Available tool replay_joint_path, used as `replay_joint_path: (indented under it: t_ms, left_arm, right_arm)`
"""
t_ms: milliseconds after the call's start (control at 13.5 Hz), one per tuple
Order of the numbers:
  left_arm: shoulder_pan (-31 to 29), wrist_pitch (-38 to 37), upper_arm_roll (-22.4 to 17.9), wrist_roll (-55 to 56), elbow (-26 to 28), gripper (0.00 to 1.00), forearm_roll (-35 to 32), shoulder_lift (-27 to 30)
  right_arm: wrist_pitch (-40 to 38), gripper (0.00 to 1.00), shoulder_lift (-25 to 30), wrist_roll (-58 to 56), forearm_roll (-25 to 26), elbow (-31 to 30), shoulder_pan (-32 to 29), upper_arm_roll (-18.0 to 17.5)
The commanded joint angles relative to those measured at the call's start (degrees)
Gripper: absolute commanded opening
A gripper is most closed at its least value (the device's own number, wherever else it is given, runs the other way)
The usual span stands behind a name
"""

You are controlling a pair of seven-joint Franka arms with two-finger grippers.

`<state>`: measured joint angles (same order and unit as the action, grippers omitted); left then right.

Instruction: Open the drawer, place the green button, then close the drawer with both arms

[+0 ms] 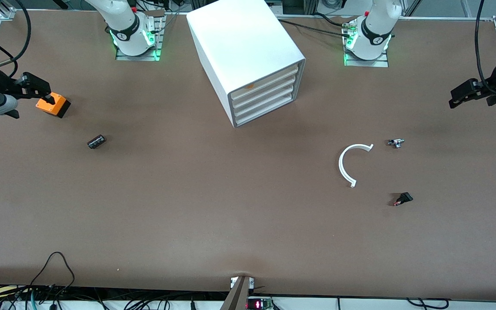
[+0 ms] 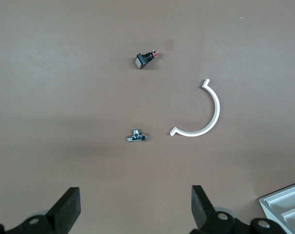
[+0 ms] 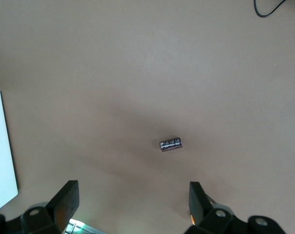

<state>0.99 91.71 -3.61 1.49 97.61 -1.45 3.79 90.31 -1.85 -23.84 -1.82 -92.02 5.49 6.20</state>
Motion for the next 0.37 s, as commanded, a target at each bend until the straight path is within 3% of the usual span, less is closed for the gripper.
replay_joint_path:
  t_ms: [0,296]
  left_arm:
    - [1.6,0.6,-1.2,-1.8,0.4,1.0,-0.9,0.8]
    - [1.9,2.3,-1.3,-2.5,0.4,1.0,-0.7,0.6]
  right_arm:
    - [-0.3,1.0,-0.4,0.2,0.5,1.2,-0.5,-0.4]
    - [-0.3,1.0,-0.4,0.2,0.5,1.2,-0.5,-0.4]
